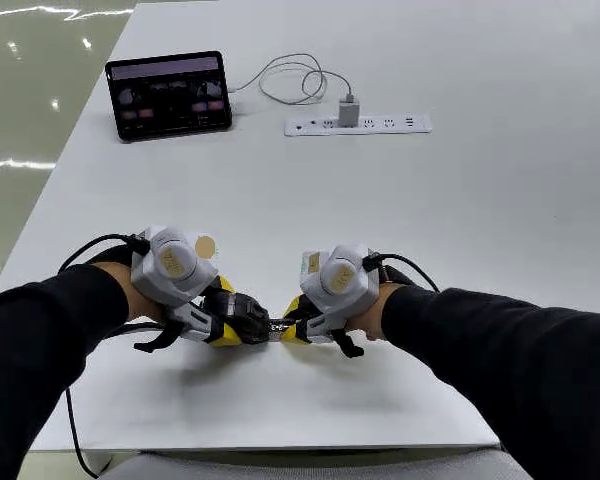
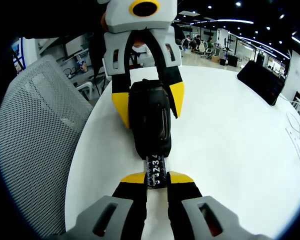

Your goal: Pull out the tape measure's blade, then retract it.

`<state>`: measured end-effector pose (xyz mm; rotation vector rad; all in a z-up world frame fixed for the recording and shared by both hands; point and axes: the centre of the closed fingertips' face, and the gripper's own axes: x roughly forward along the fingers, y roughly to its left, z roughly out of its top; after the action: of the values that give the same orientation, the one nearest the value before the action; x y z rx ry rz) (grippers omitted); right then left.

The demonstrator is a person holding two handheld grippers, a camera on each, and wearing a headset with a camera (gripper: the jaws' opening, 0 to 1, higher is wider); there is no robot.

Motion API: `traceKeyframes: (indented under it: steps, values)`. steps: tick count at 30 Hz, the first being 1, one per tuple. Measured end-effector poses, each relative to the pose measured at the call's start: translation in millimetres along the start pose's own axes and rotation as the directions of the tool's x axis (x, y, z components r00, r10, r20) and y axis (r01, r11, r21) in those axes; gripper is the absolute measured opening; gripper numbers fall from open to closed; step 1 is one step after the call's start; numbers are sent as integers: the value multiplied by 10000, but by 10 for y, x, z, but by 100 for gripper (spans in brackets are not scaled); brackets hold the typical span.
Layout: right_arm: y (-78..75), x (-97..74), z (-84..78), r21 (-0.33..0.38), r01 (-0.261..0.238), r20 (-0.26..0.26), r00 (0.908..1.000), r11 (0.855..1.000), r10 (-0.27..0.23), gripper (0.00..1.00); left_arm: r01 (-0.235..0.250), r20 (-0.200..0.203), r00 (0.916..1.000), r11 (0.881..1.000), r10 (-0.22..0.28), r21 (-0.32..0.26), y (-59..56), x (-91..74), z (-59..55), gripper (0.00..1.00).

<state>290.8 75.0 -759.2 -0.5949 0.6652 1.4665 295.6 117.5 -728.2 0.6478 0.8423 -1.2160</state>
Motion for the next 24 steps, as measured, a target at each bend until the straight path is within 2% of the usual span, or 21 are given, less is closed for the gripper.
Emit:
traceKeyframes:
  steps: [24]
  values:
    - [-23, -96, -100, 135, 20, -90, 10000, 9999, -19, 10, 6, 6, 10000, 10000, -5, -15, -11, -3, -1, 34]
